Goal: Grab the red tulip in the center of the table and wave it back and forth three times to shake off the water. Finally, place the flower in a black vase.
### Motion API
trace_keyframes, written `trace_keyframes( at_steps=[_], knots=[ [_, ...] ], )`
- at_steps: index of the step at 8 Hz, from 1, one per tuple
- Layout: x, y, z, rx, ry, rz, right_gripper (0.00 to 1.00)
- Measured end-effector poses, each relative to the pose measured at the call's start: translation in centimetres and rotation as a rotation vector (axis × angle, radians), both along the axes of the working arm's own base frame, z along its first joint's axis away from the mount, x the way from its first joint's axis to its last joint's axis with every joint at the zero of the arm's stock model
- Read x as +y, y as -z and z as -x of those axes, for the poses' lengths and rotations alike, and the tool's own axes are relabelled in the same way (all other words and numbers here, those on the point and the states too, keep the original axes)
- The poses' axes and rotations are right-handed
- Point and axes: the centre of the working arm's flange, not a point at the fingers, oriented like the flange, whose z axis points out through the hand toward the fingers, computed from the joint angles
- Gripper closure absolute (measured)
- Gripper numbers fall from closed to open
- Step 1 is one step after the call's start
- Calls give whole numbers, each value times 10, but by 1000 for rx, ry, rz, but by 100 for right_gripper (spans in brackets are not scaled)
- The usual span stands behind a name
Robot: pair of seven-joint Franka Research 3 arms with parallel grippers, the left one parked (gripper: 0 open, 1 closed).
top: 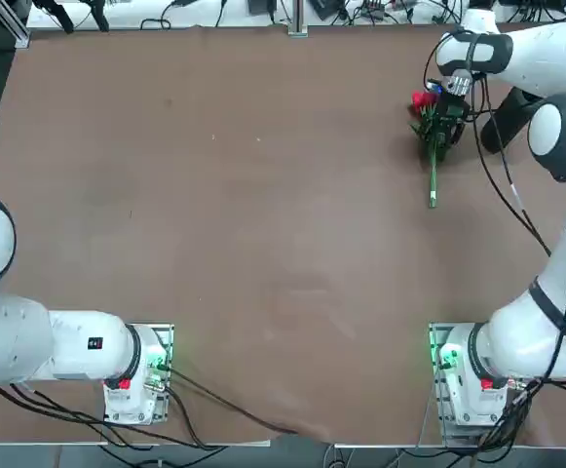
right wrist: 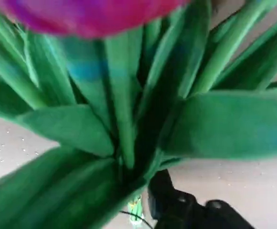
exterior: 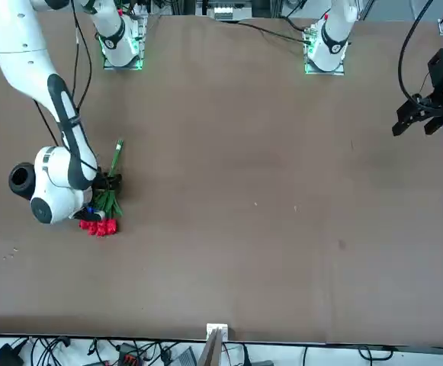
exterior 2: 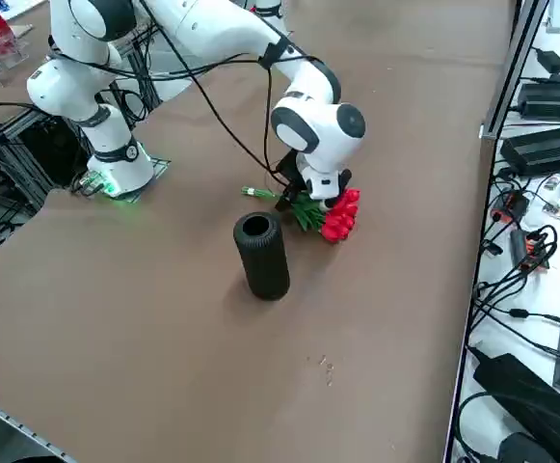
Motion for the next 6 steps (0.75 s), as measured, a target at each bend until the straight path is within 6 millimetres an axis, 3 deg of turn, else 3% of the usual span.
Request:
trace_keyframes(
  at_steps=[2, 6],
  knots=[
    [-6, 0, 0, 0, 10, 1, 87],
    [-6, -1, -1, -2, 13, -2, 89]
  ],
)
